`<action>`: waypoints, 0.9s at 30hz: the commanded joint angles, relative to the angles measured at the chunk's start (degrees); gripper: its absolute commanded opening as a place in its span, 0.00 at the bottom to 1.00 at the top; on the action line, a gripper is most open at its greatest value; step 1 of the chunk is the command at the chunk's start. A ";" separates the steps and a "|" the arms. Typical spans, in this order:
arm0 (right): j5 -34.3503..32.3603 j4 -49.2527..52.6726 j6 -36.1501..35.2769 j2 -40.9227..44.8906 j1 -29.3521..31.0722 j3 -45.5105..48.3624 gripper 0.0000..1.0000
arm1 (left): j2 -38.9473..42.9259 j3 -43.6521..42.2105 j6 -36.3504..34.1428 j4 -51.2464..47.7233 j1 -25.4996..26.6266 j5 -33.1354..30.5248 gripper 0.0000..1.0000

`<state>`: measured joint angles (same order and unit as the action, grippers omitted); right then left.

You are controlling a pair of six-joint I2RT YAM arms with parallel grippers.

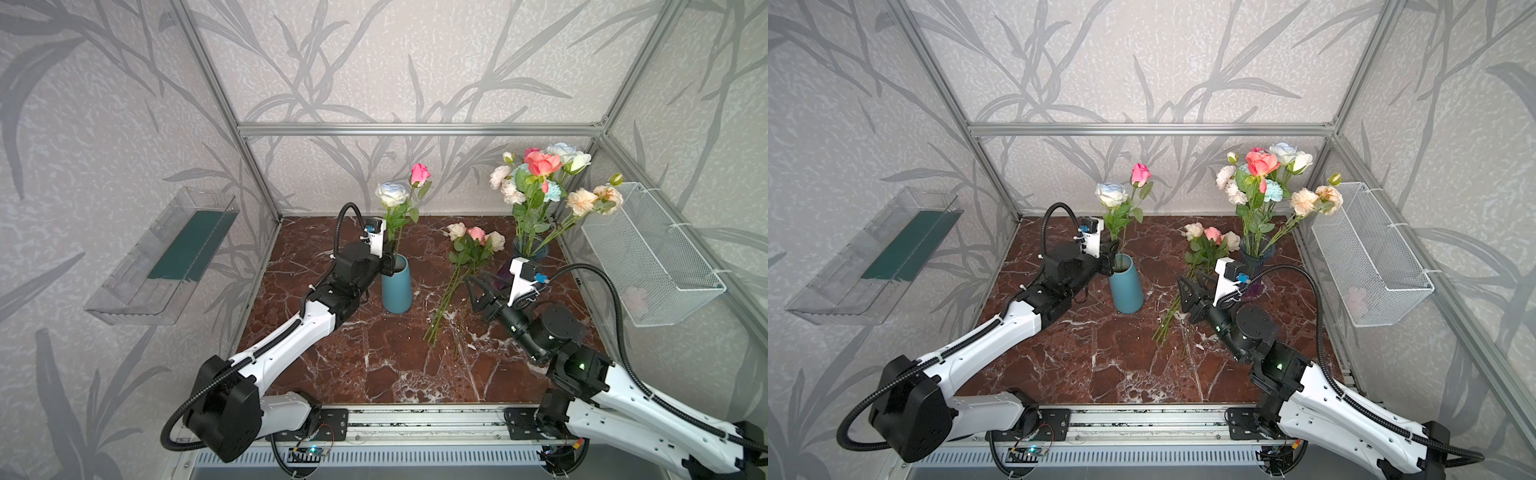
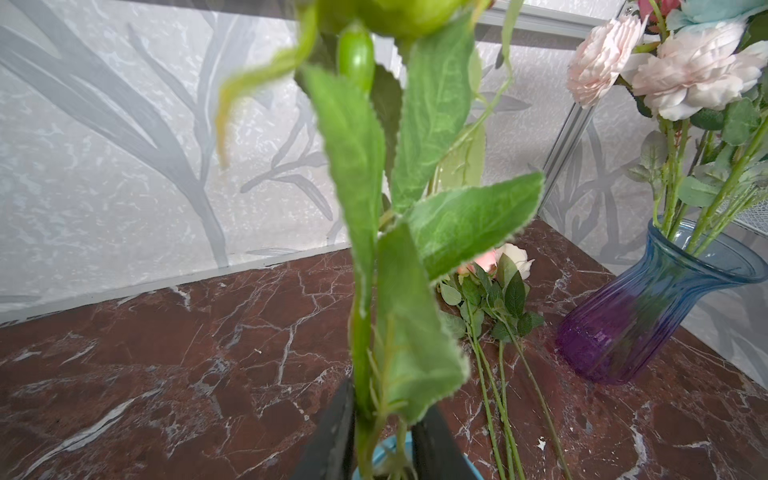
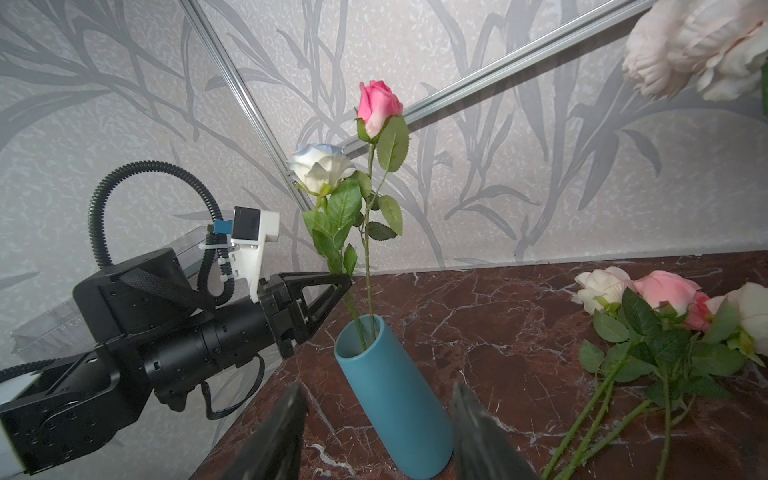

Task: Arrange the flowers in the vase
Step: 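Lower the white rose into the teal cup with the left gripper, then open and withdraw the left gripper while the right gripper grasps a pink rose stem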

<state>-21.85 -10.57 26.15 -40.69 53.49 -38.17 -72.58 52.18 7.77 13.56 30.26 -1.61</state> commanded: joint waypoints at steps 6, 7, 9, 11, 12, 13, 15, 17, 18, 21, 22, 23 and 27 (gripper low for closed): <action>-1.60 4.60 0.58 -1.11 -1.18 -2.50 0.56 | 8.49 -0.82 2.47 -5.66 0.14 0.37 0.38; -2.83 6.70 1.03 -1.63 -1.55 -3.29 0.57 | 10.11 -1.03 2.56 -6.57 0.16 0.27 0.44; -5.88 12.20 2.49 -3.36 -2.43 -5.28 0.57 | 13.19 -1.76 2.71 -7.61 0.17 0.04 0.53; -7.85 19.04 3.98 -6.36 -4.17 -8.01 0.57 | 16.39 -2.43 2.70 -8.76 0.15 -0.47 0.57; -8.50 22.46 4.56 -8.32 -5.21 -9.34 0.57 | 18.22 -2.80 2.54 -9.27 0.19 -1.14 0.59; -8.80 24.82 4.90 -10.31 -6.42 -10.11 0.57 | 20.15 -3.15 2.68 -9.79 0.16 -2.14 0.60; -8.94 27.49 5.70 -13.90 -8.84 -10.62 0.56 | 23.76 -4.08 2.92 -10.05 0.23 -5.30 0.60; -7.78 27.95 6.41 -17.50 -11.81 -10.33 0.55 | 26.99 -5.20 4.58 -9.90 0.33 -10.72 0.61; -6.08 28.05 6.39 -19.63 -13.50 -10.49 0.54 | 28.38 -6.33 6.08 -9.11 0.31 -13.97 0.61; -3.20 28.84 5.76 -27.39 -17.45 -12.53 0.51 | 30.67 -9.36 12.59 -7.59 0.26 -18.75 0.60; -2.24 29.20 5.48 -30.48 -18.67 -13.39 0.50 | 30.96 -9.72 14.50 -7.73 0.27 -17.98 0.60; -1.45 30.01 5.72 -32.94 -19.80 -14.38 0.50 | 30.83 -9.61 15.06 -7.73 0.31 -16.48 0.60; 1.97 29.63 6.87 -43.18 -23.49 -16.92 0.50 | 30.87 -8.53 15.41 -7.73 0.30 -9.49 0.60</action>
<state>-22.98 17.43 31.88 -80.31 31.75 -52.90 -42.04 43.27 19.81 5.15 30.44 -13.80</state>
